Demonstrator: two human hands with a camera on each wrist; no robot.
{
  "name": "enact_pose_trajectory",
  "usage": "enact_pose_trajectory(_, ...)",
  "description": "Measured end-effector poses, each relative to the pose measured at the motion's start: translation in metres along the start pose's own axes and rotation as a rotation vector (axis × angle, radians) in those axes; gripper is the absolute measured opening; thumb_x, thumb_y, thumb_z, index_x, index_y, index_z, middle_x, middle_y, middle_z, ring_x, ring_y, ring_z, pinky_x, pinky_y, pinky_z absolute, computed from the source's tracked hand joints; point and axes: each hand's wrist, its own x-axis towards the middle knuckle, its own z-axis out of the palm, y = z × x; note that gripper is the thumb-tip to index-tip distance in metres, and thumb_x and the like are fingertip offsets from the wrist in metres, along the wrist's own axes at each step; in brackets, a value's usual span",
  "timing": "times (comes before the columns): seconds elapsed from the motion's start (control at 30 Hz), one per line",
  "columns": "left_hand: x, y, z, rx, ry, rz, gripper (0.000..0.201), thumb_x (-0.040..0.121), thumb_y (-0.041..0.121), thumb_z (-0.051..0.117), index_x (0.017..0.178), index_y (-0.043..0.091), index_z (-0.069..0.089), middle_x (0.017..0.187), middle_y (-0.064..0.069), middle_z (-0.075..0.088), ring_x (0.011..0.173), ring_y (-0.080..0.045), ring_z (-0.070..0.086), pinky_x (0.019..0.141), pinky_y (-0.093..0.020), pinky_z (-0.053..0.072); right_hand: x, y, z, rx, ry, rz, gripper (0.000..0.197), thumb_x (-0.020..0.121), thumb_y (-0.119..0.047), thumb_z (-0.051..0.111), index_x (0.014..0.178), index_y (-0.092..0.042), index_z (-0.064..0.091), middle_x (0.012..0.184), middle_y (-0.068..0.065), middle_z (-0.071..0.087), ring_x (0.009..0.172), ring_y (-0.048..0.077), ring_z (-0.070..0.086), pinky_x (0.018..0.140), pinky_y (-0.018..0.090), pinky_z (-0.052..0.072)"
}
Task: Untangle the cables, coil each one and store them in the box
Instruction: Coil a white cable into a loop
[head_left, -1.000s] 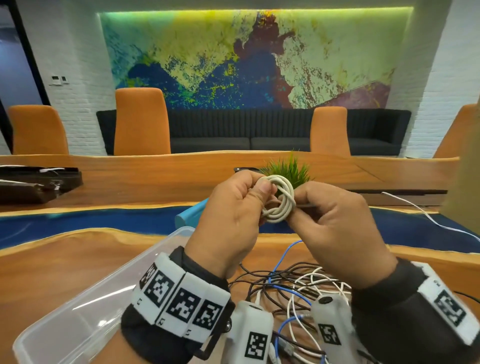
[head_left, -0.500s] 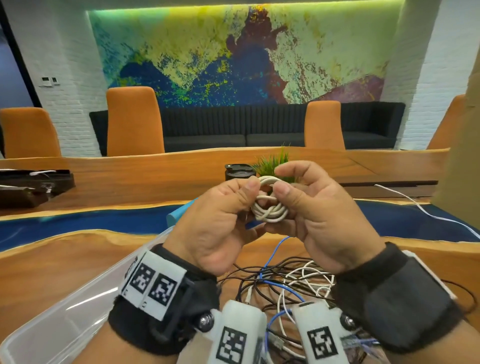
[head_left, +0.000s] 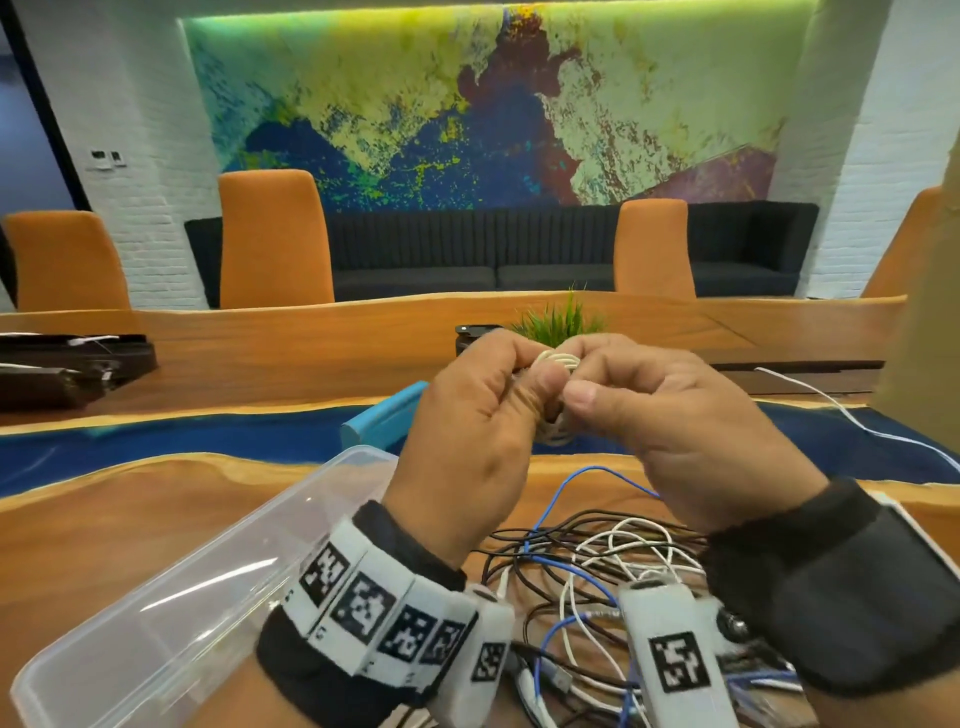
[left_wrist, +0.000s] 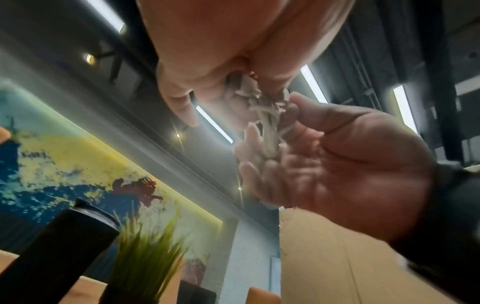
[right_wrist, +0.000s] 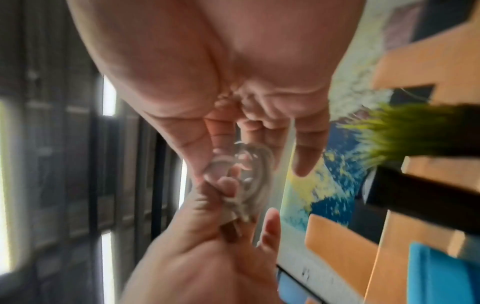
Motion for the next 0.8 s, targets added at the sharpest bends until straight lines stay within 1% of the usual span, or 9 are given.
enact_pose_trajectory(0.07, 0.000, -0.007, -0.005, 0.114, -0.034, 0.051, 0.023, 0.099, 0.032, 0.049, 0.100, 0.016, 0.066, 0.089, 0.003, 0.067, 0.084, -0.017, 0.063, 0.070, -0.044, 0.055, -0.003, -0.004, 0.003, 0.307, -0.030, 0.201, 0.032, 0.085, -0.026, 0.064, 0.089, 0.005, 0.068, 0.095, 0.012, 0.067, 0.090, 0.023, 0.064, 0.091, 0.051, 0.047)
enact_pose_trajectory(0.17, 0.003, -0.009, -0.016, 0.162, -0.133, 0.052, 0.026, 0.101, 0.034, 0.045, 0.104, 0.019, 0.065, 0.094, 0.006, 0.067, 0.090, -0.016, 0.062, 0.076, -0.045, 0.054, -0.004, -0.008, 0.007, 0.404, 0.001, 0.313, 0.027, 0.084, -0.032, 0.060, 0.074, -0.006, 0.064, 0.082, 0.009, 0.066, 0.083, 0.025, 0.066, 0.087, 0.050, 0.048)
enact_pose_trajectory(0.27, 0.004, -0.005, -0.018, 0.182, -0.308, 0.000, 0.025, 0.097, 0.040, 0.048, 0.105, 0.022, 0.064, 0.094, 0.008, 0.067, 0.090, -0.012, 0.062, 0.076, -0.040, 0.053, -0.001, -0.010, 0.006, 0.189, 0.108, 0.201, 0.045, 0.083, -0.038, 0.063, 0.087, 0.007, 0.059, 0.079, 0.016, 0.060, 0.076, 0.030, 0.059, 0.079, 0.051, 0.049)
enact_pose_trajectory(0.37, 0.002, 0.001, -0.014, 0.265, -0.398, 0.053, 0.028, 0.094, 0.048, 0.053, 0.101, 0.022, 0.062, 0.091, 0.008, 0.063, 0.086, -0.011, 0.058, 0.074, -0.040, 0.051, -0.001, -0.014, 0.006, -0.049, 0.185, 0.052, 0.048, 0.083, -0.042, 0.064, 0.076, 0.005, 0.060, 0.070, 0.025, 0.056, 0.062, 0.028, 0.052, 0.062, 0.044, 0.048)
enact_pose_trajectory(0.47, 0.003, 0.004, -0.015, 0.315, -0.410, 0.152, 0.034, 0.096, 0.048, 0.049, 0.093, 0.018, 0.063, 0.082, 0.007, 0.061, 0.079, -0.011, 0.055, 0.068, -0.038, 0.048, -0.002, -0.013, 0.009, -0.064, 0.209, 0.058, 0.045, 0.083, -0.042, 0.063, 0.070, 0.001, 0.058, 0.062, 0.018, 0.054, 0.054, 0.024, 0.049, 0.051, 0.038, 0.044)
enact_pose_trajectory(0.53, 0.003, 0.005, -0.017, 0.281, -0.400, 0.160, 0.030, 0.097, 0.043, 0.052, 0.094, 0.016, 0.065, 0.080, 0.006, 0.063, 0.076, -0.010, 0.058, 0.065, -0.034, 0.049, 0.000, -0.013, 0.010, 0.087, 0.203, 0.170, 0.039, 0.084, -0.039, 0.063, 0.071, -0.002, 0.057, 0.059, 0.008, 0.052, 0.050, 0.017, 0.048, 0.047, 0.030, 0.044)
enact_pose_trajectory(0.63, 0.000, 0.005, -0.014, 0.247, -0.331, 0.100, 0.022, 0.093, 0.044, 0.058, 0.100, 0.024, 0.062, 0.080, 0.008, 0.066, 0.075, -0.009, 0.063, 0.063, -0.030, 0.051, 0.000, -0.011, 0.009, 0.211, 0.186, 0.315, 0.035, 0.089, -0.036, 0.061, 0.078, -0.004, 0.056, 0.059, 0.004, 0.053, 0.050, 0.017, 0.049, 0.047, 0.028, 0.044)
enact_pose_trajectory(0.73, 0.001, 0.002, -0.014, 0.119, -0.249, 0.004, 0.029, 0.087, 0.047, 0.065, 0.109, 0.038, 0.048, 0.086, 0.004, 0.067, 0.077, -0.015, 0.065, 0.069, -0.042, 0.055, 0.001, -0.006, 0.007, 0.261, 0.168, 0.460, 0.030, 0.091, -0.039, 0.060, 0.097, -0.010, 0.058, 0.068, 0.008, 0.051, 0.064, 0.027, 0.051, 0.058, 0.031, 0.046)
enact_pose_trajectory(0.8, 0.001, 0.005, -0.014, 0.052, -0.266, 0.052, 0.037, 0.091, 0.043, 0.062, 0.124, 0.043, 0.046, 0.089, -0.001, 0.068, 0.078, -0.023, 0.067, 0.071, -0.048, 0.055, 0.001, -0.006, 0.006, 0.417, 0.100, 0.567, 0.032, 0.086, -0.040, 0.063, 0.100, -0.013, 0.054, 0.071, 0.006, 0.042, 0.058, 0.022, 0.050, 0.049, 0.026, 0.040)
